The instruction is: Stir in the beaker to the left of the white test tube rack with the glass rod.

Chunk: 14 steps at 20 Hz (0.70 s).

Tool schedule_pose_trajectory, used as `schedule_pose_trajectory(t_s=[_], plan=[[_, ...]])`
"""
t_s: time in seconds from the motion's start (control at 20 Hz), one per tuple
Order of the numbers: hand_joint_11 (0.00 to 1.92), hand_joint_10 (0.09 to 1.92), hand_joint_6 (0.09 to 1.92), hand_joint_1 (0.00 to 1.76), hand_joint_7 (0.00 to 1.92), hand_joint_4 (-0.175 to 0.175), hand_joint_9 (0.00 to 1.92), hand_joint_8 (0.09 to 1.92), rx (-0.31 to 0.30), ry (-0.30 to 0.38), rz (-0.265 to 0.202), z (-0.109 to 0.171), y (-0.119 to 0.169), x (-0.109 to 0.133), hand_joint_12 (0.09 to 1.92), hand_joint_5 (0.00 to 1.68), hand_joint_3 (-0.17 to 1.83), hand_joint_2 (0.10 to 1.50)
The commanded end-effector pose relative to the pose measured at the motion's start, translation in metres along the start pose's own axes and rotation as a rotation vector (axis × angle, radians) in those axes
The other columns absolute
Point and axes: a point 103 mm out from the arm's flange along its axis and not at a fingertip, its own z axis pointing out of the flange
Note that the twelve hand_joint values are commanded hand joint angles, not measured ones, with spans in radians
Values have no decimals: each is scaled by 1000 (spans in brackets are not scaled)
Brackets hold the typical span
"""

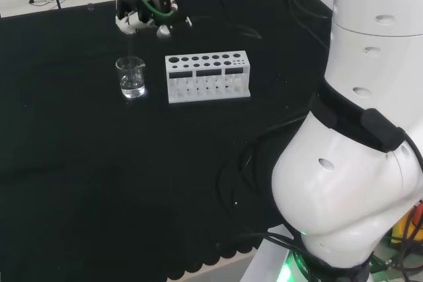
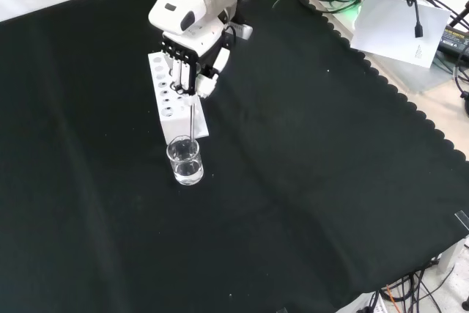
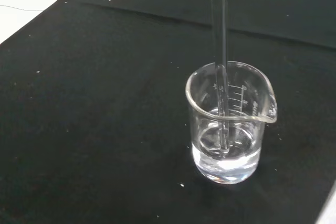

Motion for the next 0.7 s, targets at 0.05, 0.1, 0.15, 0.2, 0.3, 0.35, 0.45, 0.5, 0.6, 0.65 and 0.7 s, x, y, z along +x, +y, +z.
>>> schedule_pose_trajectory(t_s=[0.05, 0.1, 0.15, 0.2, 0.3, 0.35, 0.45, 0.5, 0.6, 0.65, 0.7], plan=[[1646, 938, 138, 1302, 1072, -175, 1635, 1198, -1, 0, -19, 2, 13, 11, 737, 1311, -175, 1134], [1646, 938, 137, 1302, 1073, -175, 1635, 1197, -2, 0, -20, 3, 16, 11, 737, 1311, -175, 1134], [1646, 938, 136, 1302, 1073, -175, 1635, 1197, -2, 0, -21, 4, 18, 10, 737, 1312, -175, 1134], [1645, 938, 136, 1302, 1073, -175, 1635, 1197, -3, 1, -23, 5, 20, 8, 738, 1312, -175, 1134], [1645, 938, 134, 1302, 1073, -175, 1635, 1197, -2, -2, -21, 6, 23, 3, 738, 1313, -175, 1134], [1645, 938, 134, 1302, 1073, -175, 1635, 1197, -1, -2, -16, 7, 25, -2, 738, 1313, -175, 1133], [1645, 938, 132, 1302, 1073, -175, 1635, 1197, -1, 1, -11, 9, 26, -9, 738, 1313, -175, 1134], [1645, 938, 132, 1302, 1073, -175, 1635, 1197, 3, 6, -3, 10, 25, -14, 738, 1314, -175, 1134], [1644, 938, 131, 1302, 1073, -175, 1635, 1196, 6, 6, 6, 11, 21, -19, 739, 1314, -175, 1133], [1644, 938, 130, 1302, 1074, -175, 1635, 1195, 10, 0, 13, 11, 16, -21, 739, 1314, -175, 1133], [1644, 938, 130, 1302, 1074, -175, 1635, 1195, 11, -1, 19, 11, 12, -22, 739, 1315, -175, 1133]])
